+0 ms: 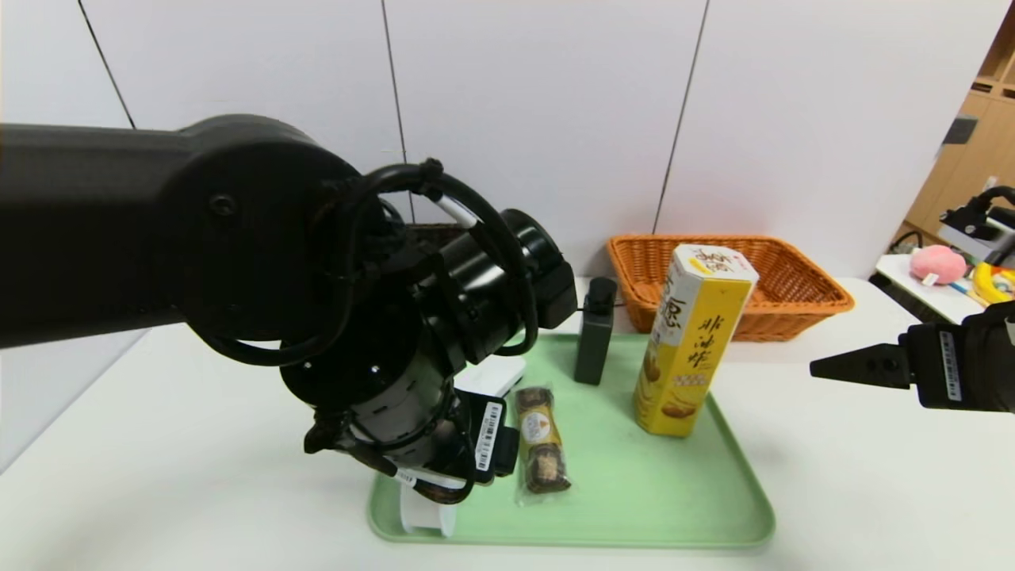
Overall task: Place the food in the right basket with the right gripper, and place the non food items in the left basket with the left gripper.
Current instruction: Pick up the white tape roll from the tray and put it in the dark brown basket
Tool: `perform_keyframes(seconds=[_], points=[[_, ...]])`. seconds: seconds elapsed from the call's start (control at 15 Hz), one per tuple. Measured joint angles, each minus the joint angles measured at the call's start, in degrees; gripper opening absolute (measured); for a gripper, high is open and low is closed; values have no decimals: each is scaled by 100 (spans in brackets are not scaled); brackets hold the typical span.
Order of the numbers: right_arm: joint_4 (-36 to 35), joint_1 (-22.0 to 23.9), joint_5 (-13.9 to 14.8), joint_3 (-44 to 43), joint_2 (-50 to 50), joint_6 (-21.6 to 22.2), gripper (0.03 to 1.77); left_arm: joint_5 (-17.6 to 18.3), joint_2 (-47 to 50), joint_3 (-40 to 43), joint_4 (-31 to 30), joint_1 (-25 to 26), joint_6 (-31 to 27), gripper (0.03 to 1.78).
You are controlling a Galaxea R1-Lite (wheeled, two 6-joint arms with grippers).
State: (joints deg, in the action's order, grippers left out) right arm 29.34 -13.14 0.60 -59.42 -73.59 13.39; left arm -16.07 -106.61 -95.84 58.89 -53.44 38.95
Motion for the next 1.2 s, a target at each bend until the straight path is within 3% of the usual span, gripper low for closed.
perform_keyframes(seconds=[0.13, 0.33, 0.6, 0.87, 1.07, 1.13, 1.2], points=[[-7, 22, -5, 44, 13, 0, 171, 61, -152, 48, -5, 80, 38, 169], [-11, 33, -20, 145, 41, -9, 171, 455, -301, 76, -22, 240, 24, 169], [-21, 35, -33, 252, 72, -9, 171, 491, -535, 94, -29, 469, 11, 169], [-7, 33, -33, 316, 133, -16, 171, 489, -677, 94, -239, 511, 10, 109], [-11, 30, -38, 368, 177, -27, 171, 500, -695, 87, -250, 511, 5, 78], [-10, 28, -44, 379, 185, -29, 171, 500, -681, 85, -243, 511, -1, 56], [-13, 28, -44, 394, 196, -27, 171, 505, -666, 85, -232, 511, 0, 59]])
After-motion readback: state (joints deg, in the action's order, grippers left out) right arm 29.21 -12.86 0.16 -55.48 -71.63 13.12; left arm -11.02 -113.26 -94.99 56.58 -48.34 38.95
